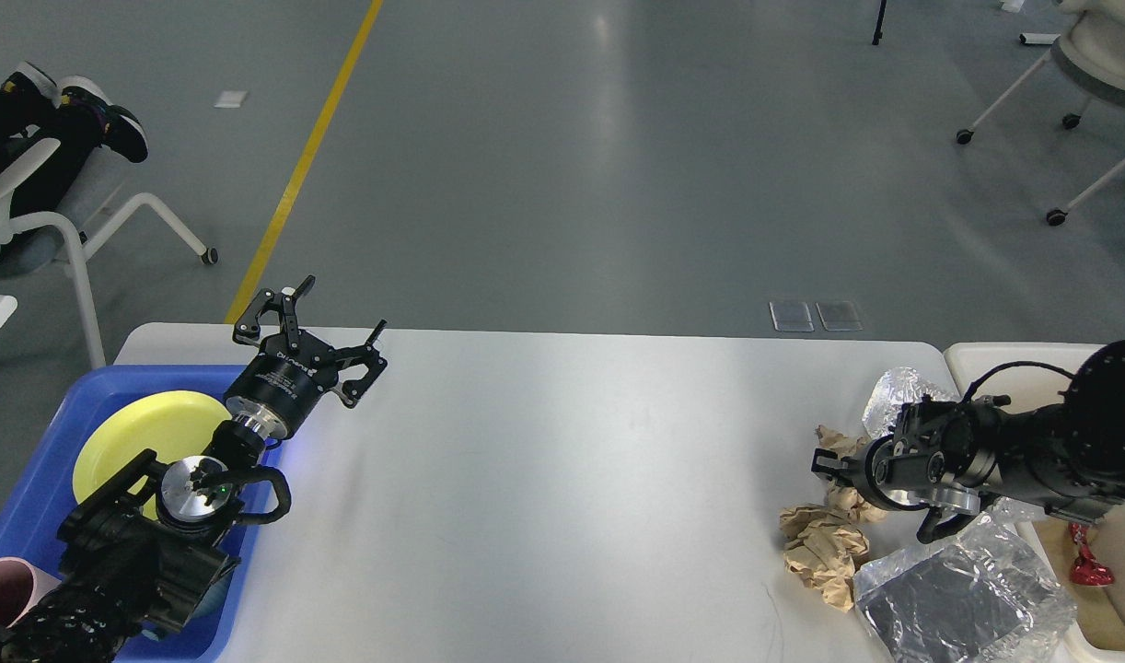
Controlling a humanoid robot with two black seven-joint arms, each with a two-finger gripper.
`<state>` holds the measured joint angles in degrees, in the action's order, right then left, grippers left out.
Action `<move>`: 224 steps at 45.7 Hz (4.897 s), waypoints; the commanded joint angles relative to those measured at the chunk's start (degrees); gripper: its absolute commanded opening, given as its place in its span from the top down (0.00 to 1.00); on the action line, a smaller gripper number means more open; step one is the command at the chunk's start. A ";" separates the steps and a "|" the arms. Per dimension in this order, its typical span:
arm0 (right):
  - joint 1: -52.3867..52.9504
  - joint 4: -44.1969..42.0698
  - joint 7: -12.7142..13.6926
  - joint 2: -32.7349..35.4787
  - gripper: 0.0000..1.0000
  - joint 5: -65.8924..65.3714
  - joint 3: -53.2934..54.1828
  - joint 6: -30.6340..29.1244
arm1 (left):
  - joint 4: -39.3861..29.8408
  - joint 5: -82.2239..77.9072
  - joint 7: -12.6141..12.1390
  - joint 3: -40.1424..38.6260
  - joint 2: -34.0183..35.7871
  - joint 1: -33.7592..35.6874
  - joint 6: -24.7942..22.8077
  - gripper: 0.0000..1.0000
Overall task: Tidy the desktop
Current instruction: 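Grasp the crumpled brown paper with the right gripper and lift, then carry the crumpled paper to the white bin and release, then raise the right gripper and lower it to the foil bag, then grasp the foil-filled plastic bag with the right gripper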
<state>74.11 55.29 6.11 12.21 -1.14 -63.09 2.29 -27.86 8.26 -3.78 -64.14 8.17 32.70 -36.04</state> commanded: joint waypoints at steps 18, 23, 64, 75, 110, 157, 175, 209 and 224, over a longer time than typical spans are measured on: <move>30.20 20.21 -0.39 15.46 1.00 -0.01 5.34 -14.06 | 0.00 0.00 0.00 -0.02 0.00 0.00 0.00 0.04; 37.15 20.74 -0.39 19.86 1.00 0.08 6.22 -20.56 | 0.00 0.00 0.00 -0.02 0.00 0.00 0.00 0.04; -9.05 -26.97 0.22 25.23 1.00 1.05 8.85 -4.15 | 0.00 0.00 0.00 0.06 0.00 0.00 0.00 0.04; -22.42 -38.32 0.13 20.40 0.09 1.05 16.50 -2.12 | 0.00 0.00 0.00 -0.02 0.00 0.00 0.00 0.04; -12.78 -28.06 -0.04 18.90 0.00 1.05 15.45 -3.52 | 0.00 0.00 0.00 -0.02 0.00 0.00 0.00 0.04; 43.41 8.08 0.31 11.34 0.00 2.46 -2.03 -34.03 | 0.00 0.00 0.00 0.06 0.00 0.00 0.00 0.04; 14.06 1.58 0.22 24.87 0.00 2.81 -1.79 -19.88 | 0.00 0.00 0.00 -0.02 0.00 0.00 0.00 0.04; -16.80 -21.09 0.22 16.35 0.00 2.81 10.44 -7.92 | 0.00 0.00 0.00 0.06 0.00 0.00 0.00 0.04; -23.83 -23.91 0.13 15.47 0.01 2.89 18.70 -0.29 | 0.00 0.00 0.00 0.06 0.00 0.00 0.00 0.04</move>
<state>53.07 31.88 6.30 27.83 1.74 -47.58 -3.33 -27.86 8.26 -3.78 -64.12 8.17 32.70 -36.04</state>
